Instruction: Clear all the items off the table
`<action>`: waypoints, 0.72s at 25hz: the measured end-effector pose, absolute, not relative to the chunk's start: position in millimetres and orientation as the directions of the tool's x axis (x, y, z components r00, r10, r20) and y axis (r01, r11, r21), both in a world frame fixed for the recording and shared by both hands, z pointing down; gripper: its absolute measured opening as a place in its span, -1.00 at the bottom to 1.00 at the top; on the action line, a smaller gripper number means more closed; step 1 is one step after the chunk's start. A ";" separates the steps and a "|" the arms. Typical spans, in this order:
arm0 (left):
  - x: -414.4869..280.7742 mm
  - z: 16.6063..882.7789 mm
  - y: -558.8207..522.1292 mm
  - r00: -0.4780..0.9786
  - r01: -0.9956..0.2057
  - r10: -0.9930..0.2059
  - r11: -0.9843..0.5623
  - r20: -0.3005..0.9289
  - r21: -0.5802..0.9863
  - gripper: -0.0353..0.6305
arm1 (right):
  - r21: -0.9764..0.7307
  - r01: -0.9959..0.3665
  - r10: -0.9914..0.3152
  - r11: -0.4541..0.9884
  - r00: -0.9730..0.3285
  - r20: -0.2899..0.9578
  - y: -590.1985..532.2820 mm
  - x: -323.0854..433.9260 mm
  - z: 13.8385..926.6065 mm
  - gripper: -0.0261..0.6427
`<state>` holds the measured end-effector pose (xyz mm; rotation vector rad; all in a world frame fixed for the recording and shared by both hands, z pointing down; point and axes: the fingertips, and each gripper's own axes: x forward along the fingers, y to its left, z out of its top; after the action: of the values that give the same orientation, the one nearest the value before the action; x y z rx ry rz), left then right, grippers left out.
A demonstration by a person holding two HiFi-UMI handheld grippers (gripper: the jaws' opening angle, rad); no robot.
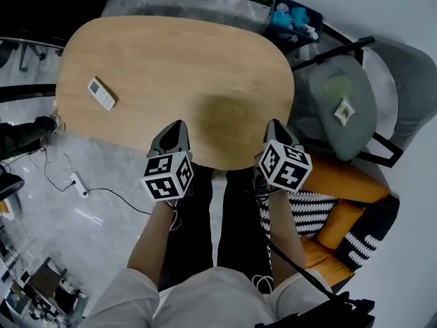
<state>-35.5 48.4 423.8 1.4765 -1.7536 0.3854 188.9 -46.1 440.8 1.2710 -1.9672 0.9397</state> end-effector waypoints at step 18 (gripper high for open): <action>-217.4 459.0 189.5 -0.286 -0.717 -0.583 0.657 0.761 0.234 -0.89 | -0.273 -0.705 -0.246 0.655 -0.540 0.805 14.9 -54.8 467.7 -0.85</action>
<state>-217.4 189.5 459.0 1.0118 -1.9848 0.1903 -54.8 14.9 467.7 0.7347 -2.1025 0.7629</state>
